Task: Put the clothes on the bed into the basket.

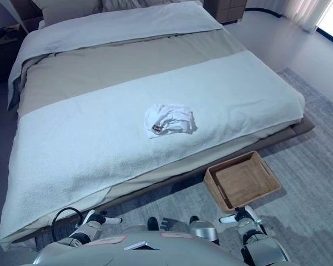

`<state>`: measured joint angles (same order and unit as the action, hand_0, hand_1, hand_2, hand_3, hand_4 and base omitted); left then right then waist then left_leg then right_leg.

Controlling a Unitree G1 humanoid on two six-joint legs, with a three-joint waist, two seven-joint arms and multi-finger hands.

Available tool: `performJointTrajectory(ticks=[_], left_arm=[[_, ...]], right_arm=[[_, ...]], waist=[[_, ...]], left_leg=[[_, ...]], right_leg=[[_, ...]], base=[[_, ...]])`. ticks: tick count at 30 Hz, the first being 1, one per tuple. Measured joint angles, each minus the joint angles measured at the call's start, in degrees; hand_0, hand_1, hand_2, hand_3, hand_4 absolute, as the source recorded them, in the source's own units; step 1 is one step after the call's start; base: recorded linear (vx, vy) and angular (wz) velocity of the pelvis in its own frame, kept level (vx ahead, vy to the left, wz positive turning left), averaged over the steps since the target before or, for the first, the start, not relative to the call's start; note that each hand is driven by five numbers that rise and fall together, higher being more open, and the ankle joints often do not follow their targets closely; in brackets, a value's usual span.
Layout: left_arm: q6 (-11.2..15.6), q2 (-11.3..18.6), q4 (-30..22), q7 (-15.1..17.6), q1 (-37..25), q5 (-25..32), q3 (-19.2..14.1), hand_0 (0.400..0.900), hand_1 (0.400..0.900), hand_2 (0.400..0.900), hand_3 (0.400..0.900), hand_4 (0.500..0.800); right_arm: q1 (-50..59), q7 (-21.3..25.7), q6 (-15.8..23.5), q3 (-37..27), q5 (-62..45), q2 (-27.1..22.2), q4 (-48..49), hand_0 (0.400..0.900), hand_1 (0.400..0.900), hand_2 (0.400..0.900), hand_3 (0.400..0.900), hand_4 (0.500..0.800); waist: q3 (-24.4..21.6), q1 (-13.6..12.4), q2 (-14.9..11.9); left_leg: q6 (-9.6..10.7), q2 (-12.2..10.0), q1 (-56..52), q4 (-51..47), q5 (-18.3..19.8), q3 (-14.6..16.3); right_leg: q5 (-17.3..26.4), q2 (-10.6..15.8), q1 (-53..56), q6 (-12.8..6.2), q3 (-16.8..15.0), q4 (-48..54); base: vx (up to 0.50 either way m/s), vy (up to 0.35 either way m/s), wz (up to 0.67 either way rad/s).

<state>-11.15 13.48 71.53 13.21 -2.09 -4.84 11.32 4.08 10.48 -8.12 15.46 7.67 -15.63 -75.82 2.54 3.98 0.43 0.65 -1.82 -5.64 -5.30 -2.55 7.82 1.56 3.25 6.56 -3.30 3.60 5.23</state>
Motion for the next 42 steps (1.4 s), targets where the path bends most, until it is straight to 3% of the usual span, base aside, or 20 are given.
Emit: performJointTrajectory(ticks=[28, 32, 35, 37, 39, 42], left_arm=[[-0.07, 0.26, -0.15, 0.01, -0.01, -0.01, 0.0, 0.9, 0.9, 0.9, 0.9, 0.8], [-0.02, 0.36, -0.15, 0.03, -1.53, 0.04, 0.0, 0.9, 0.9, 0.9, 0.9, 0.8], [-0.02, 0.43, -0.07, 0.09, -4.52, 0.02, 0.02, 0.9, 0.9, 0.9, 0.9, 0.8], [-0.07, 1.06, -0.51, 0.06, -5.73, 0.0, 0.09, 0.9, 0.9, 0.9, 0.9, 0.8], [-0.21, 1.63, -0.85, 0.06, -6.14, -0.04, 0.26, 0.9, 0.9, 0.9, 0.9, 0.8], [-0.57, 2.37, -1.54, 0.1, -7.05, -0.11, 0.31, 0.9, 0.9, 0.9, 0.9, 0.8]], right_arm=[[0.3, -0.05, 0.0, 0.07, 1.79, 0.01, 1.72, 0.9, 0.9, 0.9, 0.9, 0.8], [1.54, -0.08, 0.1, -0.02, 1.77, -0.22, 1.64, 0.9, 0.9, 0.9, 0.9, 0.8], [3.6, -0.43, 0.03, -0.07, 1.51, -0.82, 1.84, 0.9, 0.9, 0.9, 0.9, 0.8], [3.82, -0.63, 0.09, -0.08, 1.2, -0.73, 1.6, 0.9, 0.9, 0.9, 0.9, 0.8], [3.65, -0.89, 0.1, -0.26, 0.94, -0.67, 1.59, 0.9, 0.9, 0.9, 0.9, 0.8], [3.34, -0.89, 0.0, -1.19, 0.8, -0.62, 1.42, 0.9, 0.9, 0.9, 0.9, 0.8]], waist=[[1.29, -1.4, -0.99], [3.13, -1.23, -0.68], [7.02, -0.89, 0.82], [8.91, -0.1, 0.09], [8.97, 0.71, 0.18], [9.12, 1.28, 0.24]], left_leg=[[-0.14, 0.47, 0.88, -0.02, 0.13, 0.12], [-1.11, 0.79, 1.97, -0.03, 0.41, -0.84], [-3.48, 0.18, 1.69, 0.05, 0.57, -3.15], [-5.98, 1.51, 0.51, 0.07, 0.44, -4.64], [-7.58, 1.59, 0.95, 0.38, 0.66, -5.97], [-7.99, 1.25, 2.55, 0.87, 0.79, -8.24]], right_leg=[[0.01, 0.29, -0.98, 0.01, -0.1, -0.36], [0.04, 0.44, -4.5, -0.25, -0.28, -6.1], [-1.46, 0.28, -15.19, -2.29, -1.38, -27.77], [-2.38, 0.5, -20.06, -1.97, -4.77, -38.01], [-3.48, -0.37, -20.93, -2.59, -5.04, -34.28], [-3.48, -2.8, -19.98, -3.5, -4.48, -19.37]], base=[[0.0, 0.034, -0.01], [0.01, 0.212, 0.12], [0.04, 0.186, 0.24], [0.22, 0.078, 0.29], [0.31, 0.033, 0.37], [0.41, 0.001, 0.42]])
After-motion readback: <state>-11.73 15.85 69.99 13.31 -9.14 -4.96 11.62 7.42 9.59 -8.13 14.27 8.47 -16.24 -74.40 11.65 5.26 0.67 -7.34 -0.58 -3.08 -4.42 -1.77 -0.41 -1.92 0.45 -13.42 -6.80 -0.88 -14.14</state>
